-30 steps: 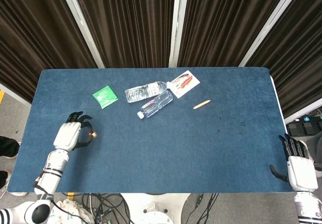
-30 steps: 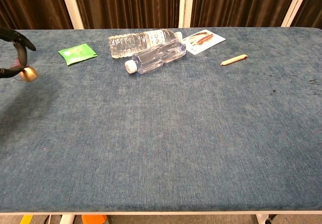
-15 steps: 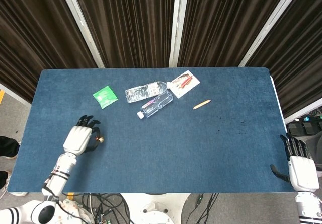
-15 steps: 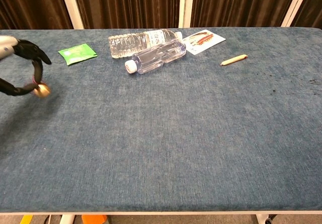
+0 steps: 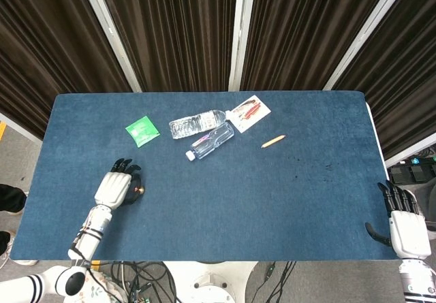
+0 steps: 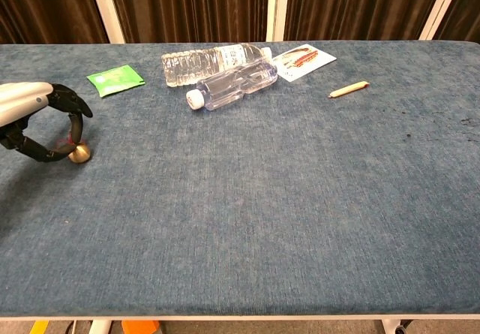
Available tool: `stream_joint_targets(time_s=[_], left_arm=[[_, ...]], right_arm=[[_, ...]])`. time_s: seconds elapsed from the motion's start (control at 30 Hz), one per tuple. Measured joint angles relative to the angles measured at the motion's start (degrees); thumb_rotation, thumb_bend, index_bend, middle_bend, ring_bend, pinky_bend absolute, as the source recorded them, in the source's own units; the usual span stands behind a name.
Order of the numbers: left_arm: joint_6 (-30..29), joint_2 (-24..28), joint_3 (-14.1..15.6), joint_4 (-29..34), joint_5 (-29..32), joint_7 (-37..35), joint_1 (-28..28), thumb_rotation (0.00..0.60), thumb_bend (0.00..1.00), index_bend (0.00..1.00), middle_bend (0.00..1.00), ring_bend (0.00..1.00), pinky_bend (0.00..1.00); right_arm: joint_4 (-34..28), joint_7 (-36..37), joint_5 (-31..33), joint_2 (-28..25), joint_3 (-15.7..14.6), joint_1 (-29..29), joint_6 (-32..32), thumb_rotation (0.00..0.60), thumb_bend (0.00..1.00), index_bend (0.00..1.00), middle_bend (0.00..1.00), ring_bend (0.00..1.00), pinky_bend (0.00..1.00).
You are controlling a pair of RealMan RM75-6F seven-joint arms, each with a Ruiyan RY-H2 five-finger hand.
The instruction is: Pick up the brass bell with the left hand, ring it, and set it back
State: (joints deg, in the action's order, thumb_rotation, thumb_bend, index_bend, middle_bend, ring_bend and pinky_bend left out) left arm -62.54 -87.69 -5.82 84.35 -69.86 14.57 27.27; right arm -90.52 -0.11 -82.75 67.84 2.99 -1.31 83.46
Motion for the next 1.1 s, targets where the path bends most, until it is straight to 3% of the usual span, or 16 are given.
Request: stream_joint_targets(time_s=[0.23, 0.57, 0.8, 0.93, 1.1], left_arm=[[1.14, 0.00, -0.10, 0.36, 2.06, 0.64, 0.10, 0.600, 0.41, 0.64, 0.21, 0.04, 0.03], [1.21, 1.47, 0.05, 2.10, 1.99, 0.25, 0.05, 0.600, 0.33, 0.29, 0.17, 0.03, 0.03], [-0.04, 2.92, 0.13, 3.57, 0.87, -0.26, -0.34, 0.600, 0.27, 0.24, 0.16, 0.02, 0.03], [-3.17, 4.40, 0.40, 5.24, -0.41, 0.00, -1.58, 0.600, 0.22, 0.24, 0.16, 0.02, 0.03], [-12.60, 6.03, 1.89, 4.95, -6.61, -1.23, -5.22, 0.600, 0.20, 0.17, 0.14, 0.02, 0.03]], right_arm=[[0.07, 0.00, 0.05, 0.06, -0.07, 0.04, -0.05, 0.600, 0.16, 0.00, 0.00, 0.00, 0.00], [0.44, 0.19, 0.09, 0.28, -0.09, 0.00, -0.18, 0.600, 0.16, 0.00, 0.00, 0.00, 0.00], [0.43, 0.22, -0.06, 0.18, -0.09, 0.11, 0.12, 0.600, 0.16, 0.00, 0.00, 0.00, 0.00], [0.13, 0.26, -0.21, 0.00, -0.06, 0.17, 0.38, 0.600, 0.16, 0.00, 0.00, 0.00, 0.00], [-0.15, 0.25, -0.72, 0.17, -0.14, 0.19, 0.70, 0.600, 0.16, 0.00, 0.00, 0.00, 0.00]])
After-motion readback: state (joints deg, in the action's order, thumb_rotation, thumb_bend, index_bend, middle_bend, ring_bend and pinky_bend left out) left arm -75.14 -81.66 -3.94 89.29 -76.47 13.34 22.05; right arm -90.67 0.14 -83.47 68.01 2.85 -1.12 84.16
